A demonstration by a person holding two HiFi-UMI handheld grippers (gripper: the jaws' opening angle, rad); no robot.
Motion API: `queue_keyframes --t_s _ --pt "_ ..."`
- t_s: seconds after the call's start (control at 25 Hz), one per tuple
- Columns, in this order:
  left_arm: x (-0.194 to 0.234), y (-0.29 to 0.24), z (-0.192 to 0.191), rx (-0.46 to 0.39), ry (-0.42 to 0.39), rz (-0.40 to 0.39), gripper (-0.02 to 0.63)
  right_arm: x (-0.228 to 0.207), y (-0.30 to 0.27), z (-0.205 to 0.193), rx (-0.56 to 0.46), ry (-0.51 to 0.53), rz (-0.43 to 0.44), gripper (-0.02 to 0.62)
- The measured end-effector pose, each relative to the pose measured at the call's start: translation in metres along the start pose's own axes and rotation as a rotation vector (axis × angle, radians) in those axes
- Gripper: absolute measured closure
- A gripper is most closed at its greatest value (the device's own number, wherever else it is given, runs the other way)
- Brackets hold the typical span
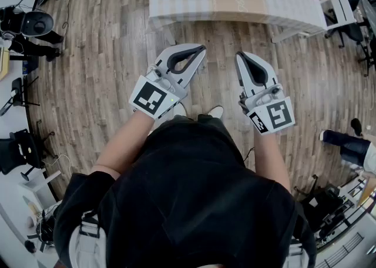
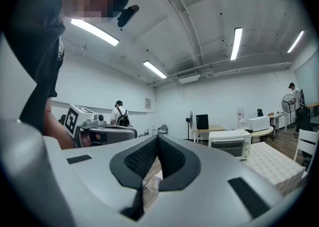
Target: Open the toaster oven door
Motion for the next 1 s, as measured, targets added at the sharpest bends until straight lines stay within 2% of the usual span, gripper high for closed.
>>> queue_keyframes --t_s 0.4,0.68,1.0 --pt "-0.026 -0.008 -0.009 0.012 -0.007 0.017 0.594 -0.003 0.028 -0.007 0.014 -0.007 0.018 0.575" --pt "-0.042 -0.023 -0.001 -0.061 -0.031 0.001 0.594 -0.012 0.046 -0.008 0.009 -0.021 0.013 0.577" --pt "-0.072 -0.043 -0.008 -0.051 -0.042 -0.016 0.592 -0.023 0.072 -0.015 0.001 -0.015 0.031 0.575"
Point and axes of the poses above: the fingertips, and each gripper's own axes: y backward along the fingers, x to its left, z out of its top, the point moved 5 cm from there along y, backward along the fingers, and after that the axes turned 12 degrees about y, right-handed, at the moved point
